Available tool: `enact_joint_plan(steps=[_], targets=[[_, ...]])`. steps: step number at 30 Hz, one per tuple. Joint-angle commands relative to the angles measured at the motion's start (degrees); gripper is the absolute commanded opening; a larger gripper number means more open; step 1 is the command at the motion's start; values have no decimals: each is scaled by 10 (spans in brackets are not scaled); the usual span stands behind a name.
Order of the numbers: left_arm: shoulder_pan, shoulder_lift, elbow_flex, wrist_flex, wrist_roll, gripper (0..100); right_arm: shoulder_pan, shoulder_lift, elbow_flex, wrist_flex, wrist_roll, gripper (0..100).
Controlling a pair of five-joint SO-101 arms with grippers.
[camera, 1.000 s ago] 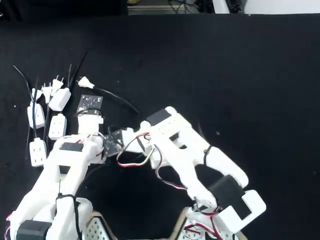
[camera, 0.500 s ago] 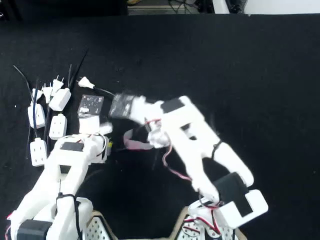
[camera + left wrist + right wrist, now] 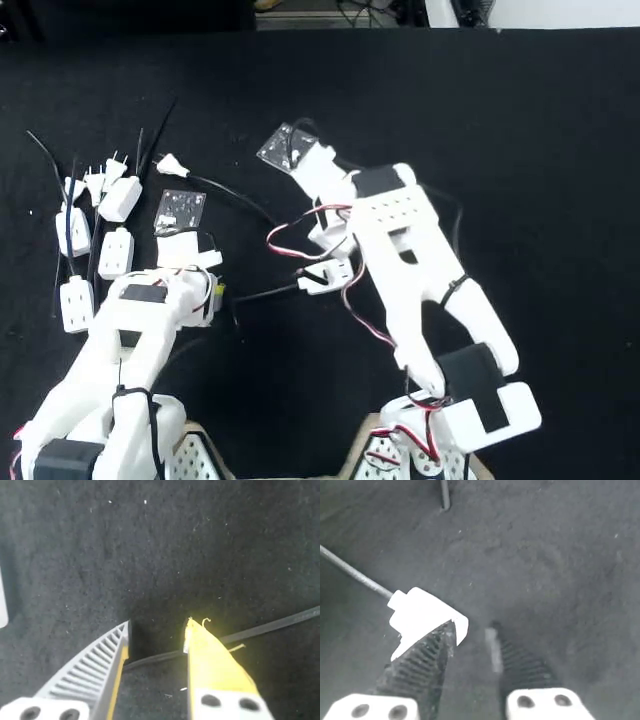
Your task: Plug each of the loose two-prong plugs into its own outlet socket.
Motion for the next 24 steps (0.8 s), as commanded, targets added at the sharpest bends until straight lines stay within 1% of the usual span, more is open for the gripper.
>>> enact_joint_plan(steps=[1, 2, 5, 8, 11, 14, 16, 18, 20, 24], targets=[[4, -10, -2, -5, -4, 184, -14, -38, -75, 30, -7, 261], [4, -10, -2, -5, -4, 184, -11, -44, -90, 30, -7, 274], [4, -10, -2, -5, -4, 184, 13, -65, -131, 45, 10, 265], [4, -10, -2, -5, -4, 184, 56, -79, -158, 73, 78, 258], [4, -10, -2, -5, -4, 184, 98, -85, -160, 109, 168, 260], [4, -10, -2, -5, -4, 184, 130, -80, -143, 160, 282, 261], [4, -10, -2, -5, -4, 184, 136, -82, -103, 184, 364, 261], [4, -10, -2, -5, -4, 184, 132, -84, -54, 193, 422, 261], [4, -10, -2, -5, -4, 184, 110, -80, -6, 178, 433, 262], [4, -10, -2, -5, -4, 184, 67, -80, 95, 86, 432, 263]])
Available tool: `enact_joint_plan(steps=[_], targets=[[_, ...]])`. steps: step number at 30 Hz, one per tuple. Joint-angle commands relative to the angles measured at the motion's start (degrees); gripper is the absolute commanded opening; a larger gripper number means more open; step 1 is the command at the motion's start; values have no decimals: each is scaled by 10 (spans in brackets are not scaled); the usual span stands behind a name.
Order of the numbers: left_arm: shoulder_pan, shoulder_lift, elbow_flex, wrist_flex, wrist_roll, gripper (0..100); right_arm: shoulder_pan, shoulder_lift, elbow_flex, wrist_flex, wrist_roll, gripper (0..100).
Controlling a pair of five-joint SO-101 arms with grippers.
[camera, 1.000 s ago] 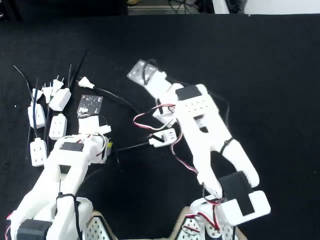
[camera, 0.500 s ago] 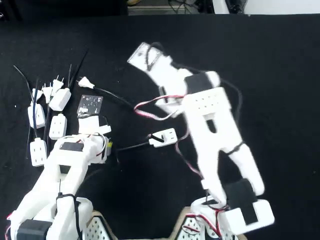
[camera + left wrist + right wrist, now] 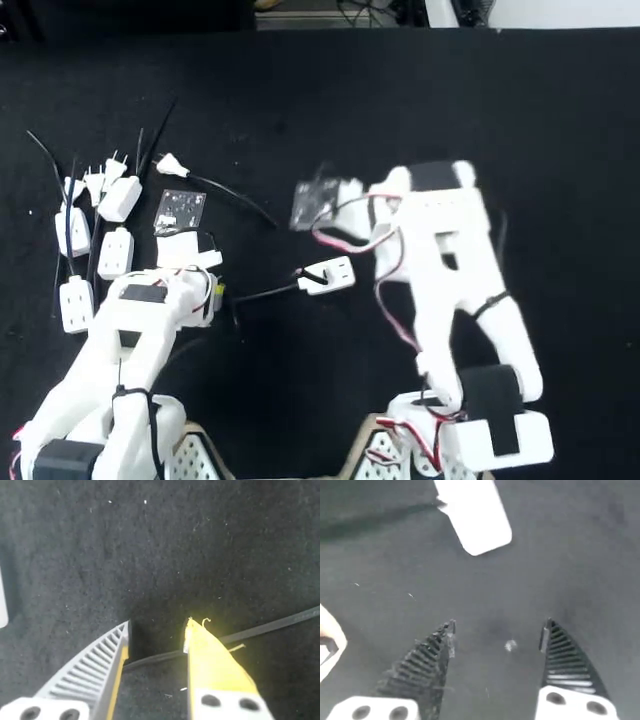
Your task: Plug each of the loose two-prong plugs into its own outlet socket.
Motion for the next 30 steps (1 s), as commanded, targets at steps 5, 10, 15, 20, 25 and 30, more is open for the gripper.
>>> enact_joint_plan(steps=[5, 10, 15, 20, 25, 30], targets=[[4, -10, -2, -5, -4, 184, -77, -22, 101, -164, -58, 263], [4, -10, -2, -5, -4, 184, -111, -21, 102, -169, -65, 263], [4, -10, -2, -5, -4, 184, -133, 0, 101, -173, -66, 263], [4, -10, -2, -5, -4, 184, -135, 58, 98, -187, -66, 263], [5, -10, -2, -5, -4, 184, -135, 88, 98, -226, -67, 260], [4, -10, -2, -5, -4, 184, -135, 90, 98, -253, -112, 238]])
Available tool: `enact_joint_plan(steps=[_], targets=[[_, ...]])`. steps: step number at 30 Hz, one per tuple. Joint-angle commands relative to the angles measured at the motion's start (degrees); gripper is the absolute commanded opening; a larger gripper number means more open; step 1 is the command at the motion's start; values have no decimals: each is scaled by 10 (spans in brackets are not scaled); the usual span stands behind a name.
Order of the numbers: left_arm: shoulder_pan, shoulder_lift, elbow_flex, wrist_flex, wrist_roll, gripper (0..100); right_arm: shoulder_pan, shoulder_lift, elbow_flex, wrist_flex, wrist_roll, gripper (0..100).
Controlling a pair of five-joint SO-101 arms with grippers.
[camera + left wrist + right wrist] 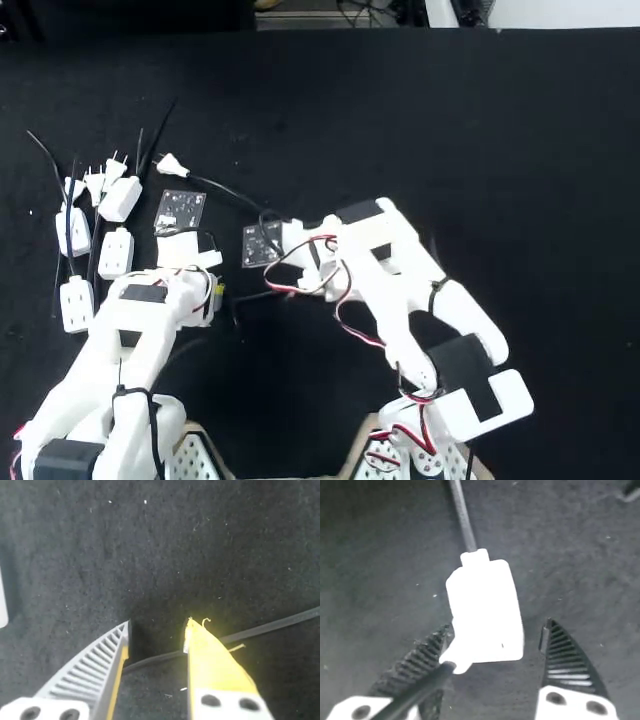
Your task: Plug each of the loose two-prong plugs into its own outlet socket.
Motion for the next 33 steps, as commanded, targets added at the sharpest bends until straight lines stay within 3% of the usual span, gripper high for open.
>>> enact_joint_plan(steps=[1, 5, 7, 22, 28, 33], targets=[[4, -10, -3, -5, -4, 184, -8, 4, -7, -31, -62, 204], [4, -10, -2, -5, -4, 184, 4, 0, 3, -62, -128, 5], [4, -10, -2, -5, -4, 184, 25, -8, -4, -53, -162, 41], [4, -10, -2, -5, -4, 184, 292, -190, -120, 189, -345, 11], [4, -10, -2, -5, -4, 184, 436, -175, -174, 122, -387, 11], [4, -10, -2, -5, -4, 184, 496, -86, -189, 23, -455, 11]])
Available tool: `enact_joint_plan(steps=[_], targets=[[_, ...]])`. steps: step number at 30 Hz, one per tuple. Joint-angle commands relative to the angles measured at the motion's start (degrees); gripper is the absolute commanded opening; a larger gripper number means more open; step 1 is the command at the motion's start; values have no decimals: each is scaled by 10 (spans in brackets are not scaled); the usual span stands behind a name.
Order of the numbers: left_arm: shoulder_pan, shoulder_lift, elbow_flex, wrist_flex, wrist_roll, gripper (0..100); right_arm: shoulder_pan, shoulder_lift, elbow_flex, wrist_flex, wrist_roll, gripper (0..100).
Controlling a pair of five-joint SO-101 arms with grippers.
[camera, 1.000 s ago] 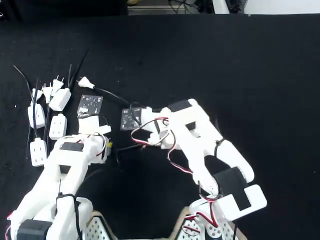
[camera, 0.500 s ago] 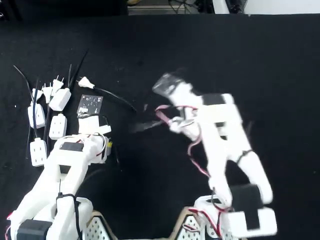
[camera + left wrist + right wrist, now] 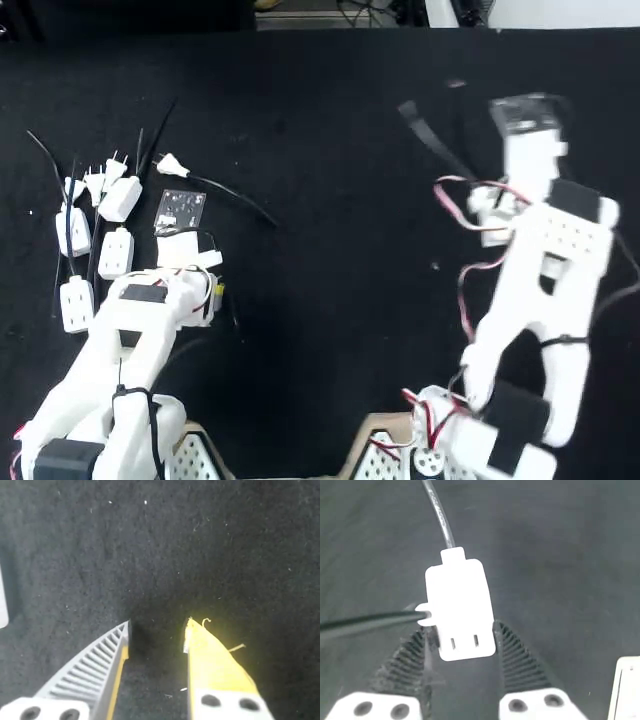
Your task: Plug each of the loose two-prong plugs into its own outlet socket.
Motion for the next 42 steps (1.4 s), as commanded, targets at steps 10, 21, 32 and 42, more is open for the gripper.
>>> enact_joint_plan(steps=[10, 21, 32, 42], targets=[[4, -10, -2, -5, -4, 184, 71, 331, -329, 10, -132, 11], [4, -10, -2, -5, -4, 184, 71, 599, -736, 118, -132, 11], [4, -10, -2, -5, -4, 184, 78, 832, -1057, 129, -132, 11], [4, -10, -2, -6, -4, 184, 84, 901, -1104, 130, -132, 38]])
